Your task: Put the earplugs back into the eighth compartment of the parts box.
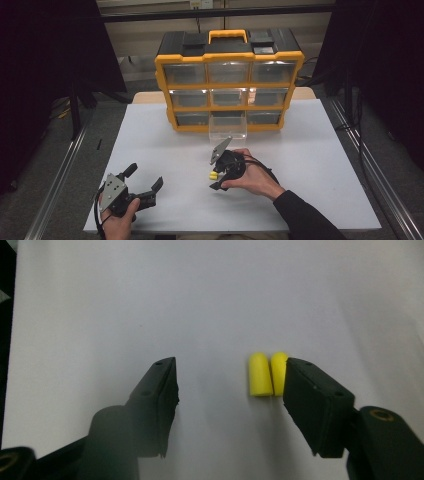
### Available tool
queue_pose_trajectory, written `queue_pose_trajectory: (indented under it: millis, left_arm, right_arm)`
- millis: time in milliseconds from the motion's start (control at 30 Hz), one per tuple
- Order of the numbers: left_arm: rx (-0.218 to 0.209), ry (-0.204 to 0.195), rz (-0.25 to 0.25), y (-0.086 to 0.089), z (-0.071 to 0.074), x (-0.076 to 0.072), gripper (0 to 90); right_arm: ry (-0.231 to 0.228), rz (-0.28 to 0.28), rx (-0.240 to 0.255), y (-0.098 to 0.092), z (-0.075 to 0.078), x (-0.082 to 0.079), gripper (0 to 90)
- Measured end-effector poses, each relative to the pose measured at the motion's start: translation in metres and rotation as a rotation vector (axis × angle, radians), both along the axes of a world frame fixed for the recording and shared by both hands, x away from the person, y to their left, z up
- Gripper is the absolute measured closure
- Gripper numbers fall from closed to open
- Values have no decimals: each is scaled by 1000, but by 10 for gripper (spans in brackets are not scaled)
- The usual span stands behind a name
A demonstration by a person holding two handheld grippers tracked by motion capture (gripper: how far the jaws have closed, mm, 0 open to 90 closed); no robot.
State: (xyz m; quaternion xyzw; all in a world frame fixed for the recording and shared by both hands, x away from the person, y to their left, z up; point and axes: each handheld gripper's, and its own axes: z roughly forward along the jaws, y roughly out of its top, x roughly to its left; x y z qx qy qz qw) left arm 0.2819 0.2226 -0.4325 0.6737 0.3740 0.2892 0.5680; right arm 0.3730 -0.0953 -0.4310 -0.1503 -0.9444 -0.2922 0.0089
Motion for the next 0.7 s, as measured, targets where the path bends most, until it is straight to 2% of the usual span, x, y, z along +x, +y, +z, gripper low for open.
queue_pose_trajectory:
  millis: [133, 200, 233, 400, 567, 700]
  left_arm:
    - [-5, 5, 0, 0, 0, 0, 33]
    - [-6, 4, 0, 0, 0, 0, 34]
    - [-7, 5, 0, 0, 0, 0, 34]
    - [-2, 8, -2, 1, 0, 0, 34]
    - [-3, 9, -4, 1, 0, 0, 34]
    - [-2, 8, -6, 1, 0, 0, 34]
  right_arm:
    - [-3, 11, -27, 5, 0, 2, 450]
    - [0, 22, -58, 8, -2, 3, 486]
    - [0, 22, -58, 8, -2, 3, 486]
    - [-1, 22, -84, 10, -3, 7, 625]
    - [-3, 22, -99, 11, -5, 9, 670]
    - [-32, 21, -118, 11, -7, 10, 757]
